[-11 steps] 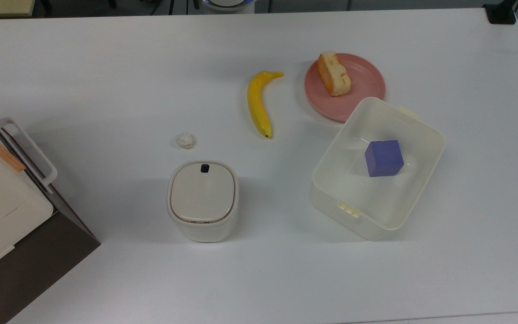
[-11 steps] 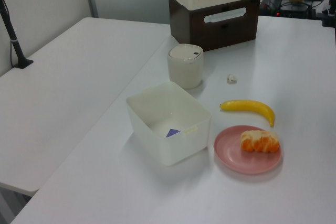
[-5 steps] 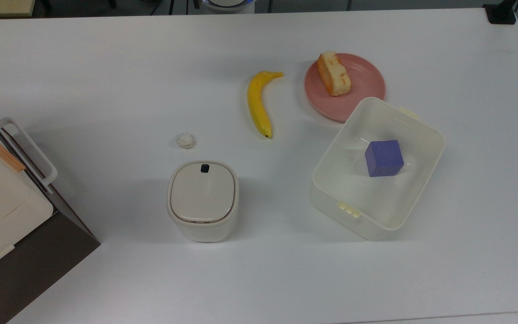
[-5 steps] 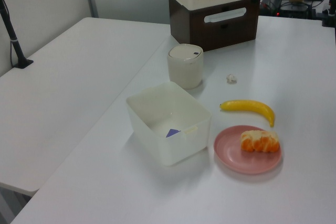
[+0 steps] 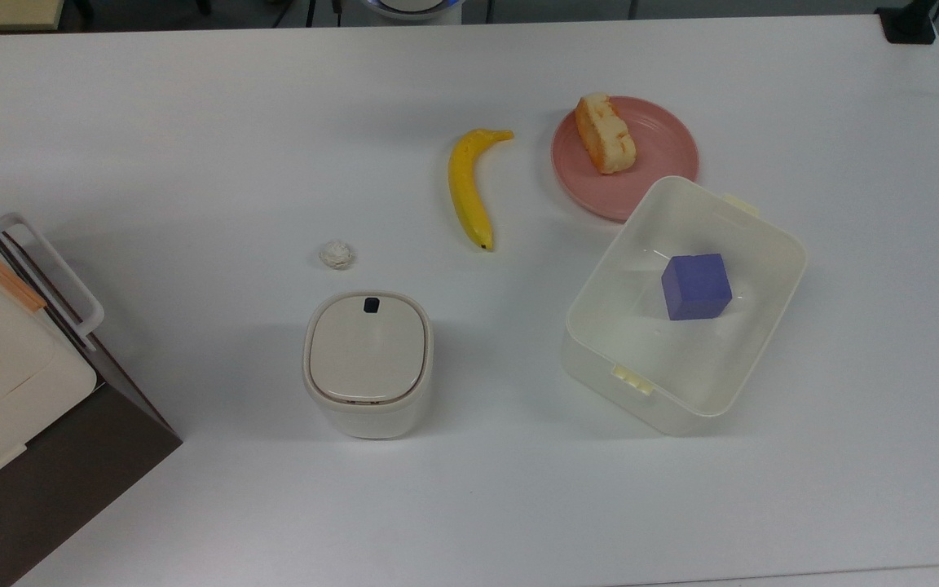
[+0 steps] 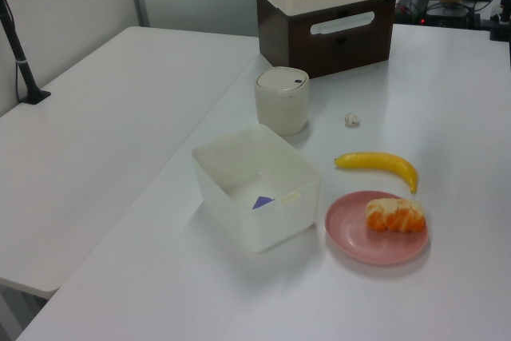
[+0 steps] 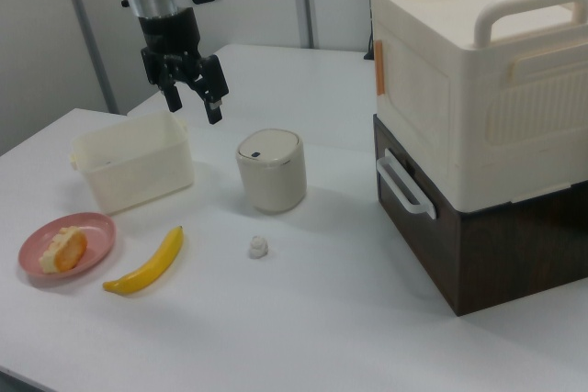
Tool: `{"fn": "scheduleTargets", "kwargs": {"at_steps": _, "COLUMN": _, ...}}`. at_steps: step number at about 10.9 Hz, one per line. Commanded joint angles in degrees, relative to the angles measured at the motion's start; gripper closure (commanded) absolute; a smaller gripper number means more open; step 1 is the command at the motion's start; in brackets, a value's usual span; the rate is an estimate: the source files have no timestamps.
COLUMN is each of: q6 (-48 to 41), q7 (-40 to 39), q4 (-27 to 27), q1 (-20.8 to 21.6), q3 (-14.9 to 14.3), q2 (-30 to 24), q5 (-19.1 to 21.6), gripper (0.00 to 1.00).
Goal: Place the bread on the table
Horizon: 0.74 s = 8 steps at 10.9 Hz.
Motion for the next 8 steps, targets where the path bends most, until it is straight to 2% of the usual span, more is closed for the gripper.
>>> {"fn": "scheduleTargets", "kwargs": {"at_steps": 1, "q6": -1.3, "q7": -1.5, "q4": 0.4, "q1": 0.3, "q3": -0.7, "q2": -0.8, "q5": -2.0, "gripper": 0.00}}
{"fn": "scheduleTargets", "kwargs": {"at_steps": 5, "q6": -1.5, "q7": -0.7, "q4": 0.4, "q1": 0.2, "q3": -0.8, "q2": -0.7, "q5": -1.9, "gripper": 0.00}}
{"fn": "scheduleTargets", "kwargs": {"at_steps": 8, "q6": -1.3, "q7": 2.2, "q4": 0.1, "q1": 1.1, "q3": 0.1, "q2": -0.3, "q5": -1.9, "gripper": 0.00}}
